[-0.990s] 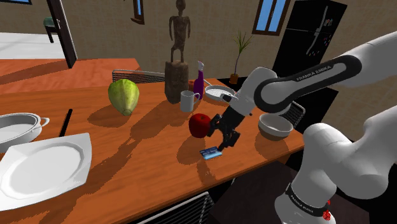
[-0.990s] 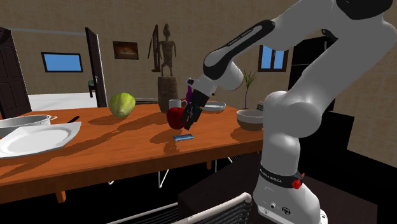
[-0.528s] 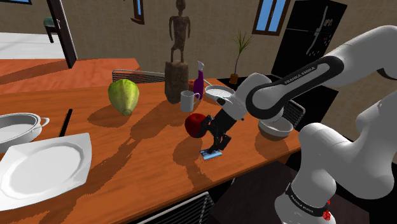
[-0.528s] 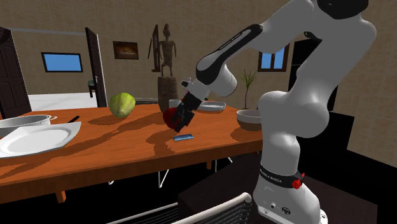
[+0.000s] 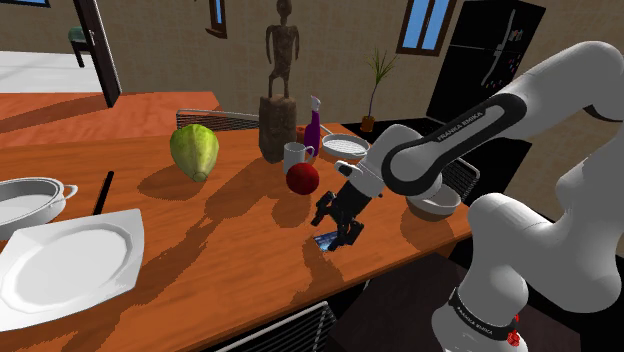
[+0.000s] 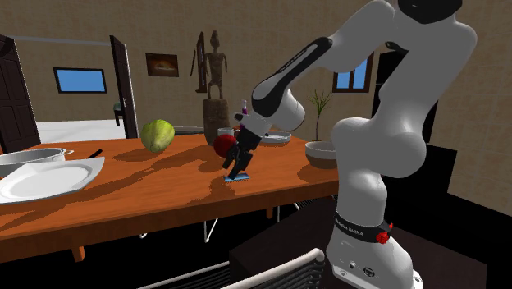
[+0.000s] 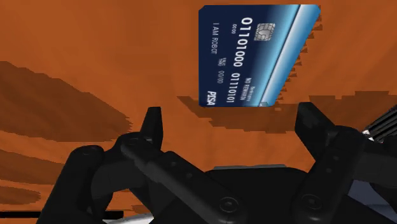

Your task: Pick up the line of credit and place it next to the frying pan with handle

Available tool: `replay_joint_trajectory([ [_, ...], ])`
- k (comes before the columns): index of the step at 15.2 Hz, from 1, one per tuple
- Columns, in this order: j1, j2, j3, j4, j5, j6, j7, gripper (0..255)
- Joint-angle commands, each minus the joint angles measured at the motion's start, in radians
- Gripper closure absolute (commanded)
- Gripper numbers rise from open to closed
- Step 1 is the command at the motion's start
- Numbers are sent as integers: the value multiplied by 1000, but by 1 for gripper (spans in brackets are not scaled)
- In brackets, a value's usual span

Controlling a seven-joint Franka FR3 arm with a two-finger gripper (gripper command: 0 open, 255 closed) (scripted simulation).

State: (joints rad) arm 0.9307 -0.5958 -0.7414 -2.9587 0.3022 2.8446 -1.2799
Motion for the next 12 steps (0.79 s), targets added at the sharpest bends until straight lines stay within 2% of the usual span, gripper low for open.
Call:
replay_joint_trajectory([
  [1,-12,-4,14,-1,-5,-33,12,255],
  [10,-5,-1,6,1,-2,-29,7,255],
  [12,-45,-23,47,7,-22,-67,36,255],
])
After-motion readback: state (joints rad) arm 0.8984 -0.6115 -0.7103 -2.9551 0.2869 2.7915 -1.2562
